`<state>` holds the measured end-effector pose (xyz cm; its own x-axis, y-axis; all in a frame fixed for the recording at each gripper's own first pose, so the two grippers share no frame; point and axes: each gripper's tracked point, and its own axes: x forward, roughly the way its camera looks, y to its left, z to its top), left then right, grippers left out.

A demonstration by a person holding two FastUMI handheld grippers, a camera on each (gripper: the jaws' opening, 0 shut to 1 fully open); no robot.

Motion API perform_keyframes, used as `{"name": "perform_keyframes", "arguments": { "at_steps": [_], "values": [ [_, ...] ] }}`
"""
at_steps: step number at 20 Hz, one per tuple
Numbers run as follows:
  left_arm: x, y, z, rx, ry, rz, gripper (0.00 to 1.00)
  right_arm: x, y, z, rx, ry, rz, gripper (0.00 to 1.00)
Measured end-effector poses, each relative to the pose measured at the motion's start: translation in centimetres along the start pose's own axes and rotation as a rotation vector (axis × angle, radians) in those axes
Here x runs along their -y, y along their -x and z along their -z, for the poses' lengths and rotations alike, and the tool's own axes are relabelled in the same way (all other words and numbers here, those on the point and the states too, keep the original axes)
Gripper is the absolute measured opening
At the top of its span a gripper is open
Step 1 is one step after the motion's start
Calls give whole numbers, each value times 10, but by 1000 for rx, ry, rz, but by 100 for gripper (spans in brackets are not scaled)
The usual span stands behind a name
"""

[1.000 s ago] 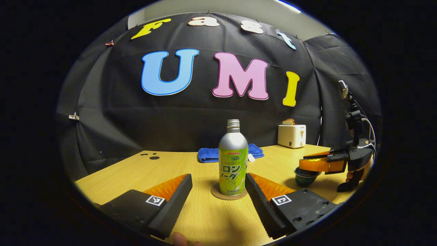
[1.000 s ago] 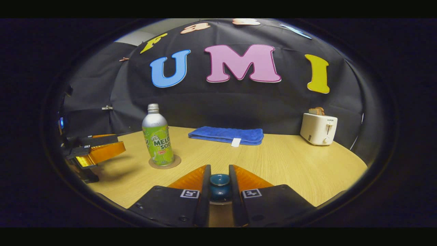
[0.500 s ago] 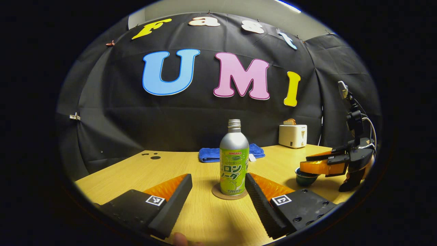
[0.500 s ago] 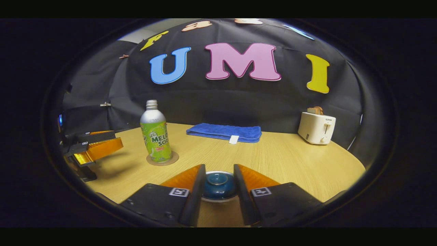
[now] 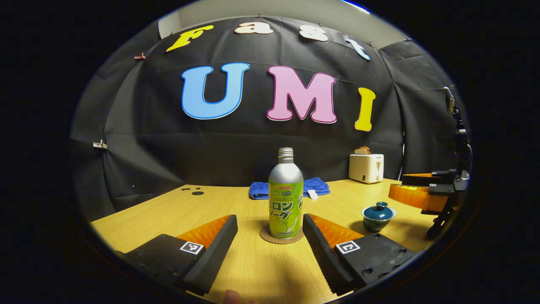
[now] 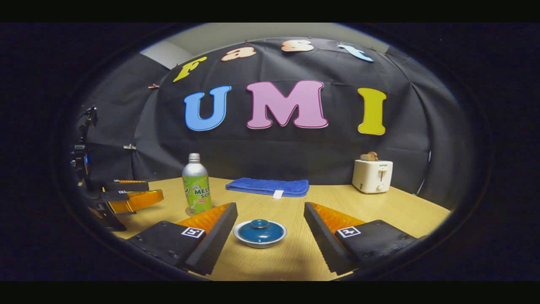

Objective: Open the teacup lid with one hand, grasp the water bottle and pour water into the teacup with the other hand; after pouring, place the water bottle on the coaster and then close the teacup lid.

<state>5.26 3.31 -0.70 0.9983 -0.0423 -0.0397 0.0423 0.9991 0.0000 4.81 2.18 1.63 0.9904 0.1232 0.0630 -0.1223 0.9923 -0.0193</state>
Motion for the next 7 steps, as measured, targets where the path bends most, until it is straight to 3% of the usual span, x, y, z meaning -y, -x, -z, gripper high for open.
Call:
{"name": "perform_keyframes", "arguments": {
  "at_steps": [4, 7],
  "values": [
    [5, 4, 0, -2, 1, -68, 98, 11, 7, 5, 13, -27, 25, 97],
    [17, 6, 0, -2, 0, -77, 98, 10, 7, 12, -17, -34, 24, 98]
  ]
}}
